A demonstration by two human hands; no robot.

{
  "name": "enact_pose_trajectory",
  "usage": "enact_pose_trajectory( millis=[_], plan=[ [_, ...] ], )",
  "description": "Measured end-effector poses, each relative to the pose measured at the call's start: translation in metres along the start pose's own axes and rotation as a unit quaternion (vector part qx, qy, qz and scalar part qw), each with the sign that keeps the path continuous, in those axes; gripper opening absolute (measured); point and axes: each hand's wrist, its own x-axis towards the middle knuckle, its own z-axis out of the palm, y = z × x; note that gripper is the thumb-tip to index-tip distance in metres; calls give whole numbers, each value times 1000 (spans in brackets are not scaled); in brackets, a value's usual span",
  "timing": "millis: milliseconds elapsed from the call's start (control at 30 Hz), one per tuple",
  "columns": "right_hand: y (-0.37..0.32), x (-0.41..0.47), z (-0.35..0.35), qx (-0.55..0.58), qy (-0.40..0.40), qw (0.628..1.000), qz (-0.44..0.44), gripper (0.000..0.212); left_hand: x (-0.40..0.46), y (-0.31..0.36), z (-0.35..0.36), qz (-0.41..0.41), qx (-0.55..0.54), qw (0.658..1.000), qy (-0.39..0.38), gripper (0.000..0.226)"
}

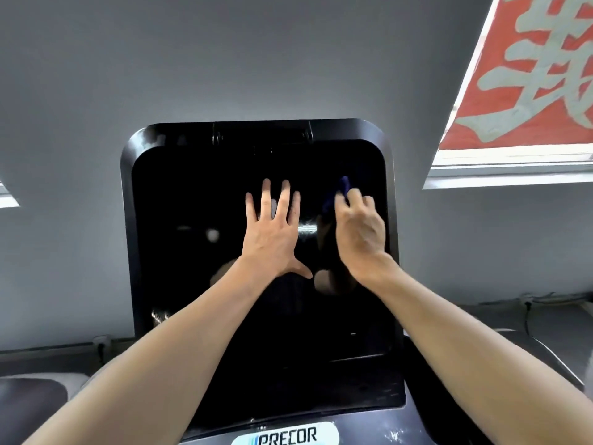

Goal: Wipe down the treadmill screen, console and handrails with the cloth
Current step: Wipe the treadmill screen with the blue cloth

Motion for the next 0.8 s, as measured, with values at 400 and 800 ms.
enact_pose_trajectory(
  millis=[400,800],
  plan=[
    [2,0,6,-44,17,995,-86,42,2,4,2,-5,1,1000,-7,164],
    [40,-6,10,-42,40,997,-49,54,1,2,2,9,20,1000,3,160]
  ],
)
